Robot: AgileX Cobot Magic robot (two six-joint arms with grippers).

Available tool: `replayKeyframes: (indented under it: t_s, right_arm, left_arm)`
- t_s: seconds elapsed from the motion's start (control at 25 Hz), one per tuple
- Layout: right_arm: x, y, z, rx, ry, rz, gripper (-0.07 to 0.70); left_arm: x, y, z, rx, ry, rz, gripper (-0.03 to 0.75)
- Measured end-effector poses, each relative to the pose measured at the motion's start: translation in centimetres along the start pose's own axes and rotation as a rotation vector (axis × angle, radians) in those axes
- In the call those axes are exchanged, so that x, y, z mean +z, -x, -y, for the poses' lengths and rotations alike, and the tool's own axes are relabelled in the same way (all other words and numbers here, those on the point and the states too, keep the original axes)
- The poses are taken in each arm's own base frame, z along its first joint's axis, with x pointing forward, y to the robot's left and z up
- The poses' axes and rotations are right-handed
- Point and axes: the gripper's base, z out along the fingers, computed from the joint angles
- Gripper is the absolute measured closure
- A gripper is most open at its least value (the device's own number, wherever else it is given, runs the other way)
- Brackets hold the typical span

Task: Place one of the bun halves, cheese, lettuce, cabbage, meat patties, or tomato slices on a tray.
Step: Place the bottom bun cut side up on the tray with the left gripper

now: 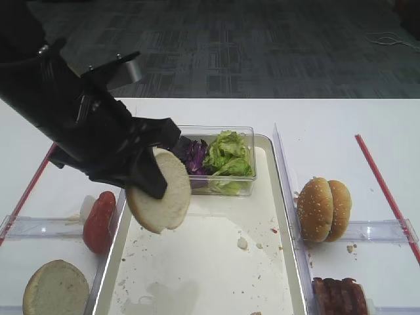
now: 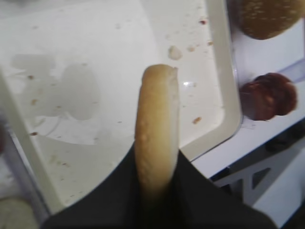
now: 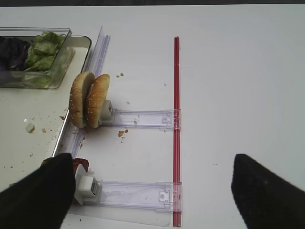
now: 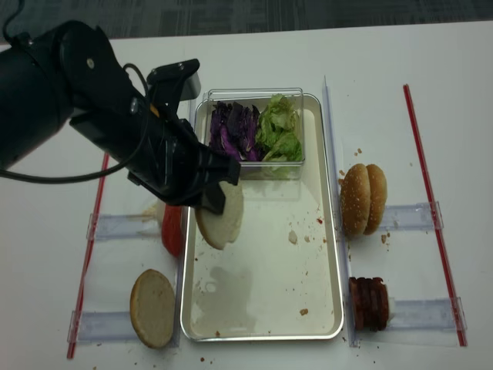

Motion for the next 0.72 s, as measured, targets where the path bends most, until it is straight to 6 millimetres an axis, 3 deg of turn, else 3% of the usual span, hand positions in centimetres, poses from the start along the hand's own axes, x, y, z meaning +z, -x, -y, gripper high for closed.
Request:
replayKeyframes:
  t_s: [0.2, 0.4, 0.72]
  right_arm:
    - [0.0, 0.0, 0.0, 0.000, 0.000, 0.000, -0.058]
    - [0.0, 0.0, 0.0, 0.000, 0.000, 0.000, -0.058]
    - [0.0, 0.0, 0.0, 0.000, 0.000, 0.000, -0.058]
  left_arm:
    - [-0.1, 0.4, 1.7, 0.023, -0.194, 0.035, 0.629]
    - [0.4, 0.8, 1.9, 0.001, -0.235, 0.048, 0.629]
    - [5.2, 1.8, -0.1, -0.047, -0.203, -0.065, 0.629]
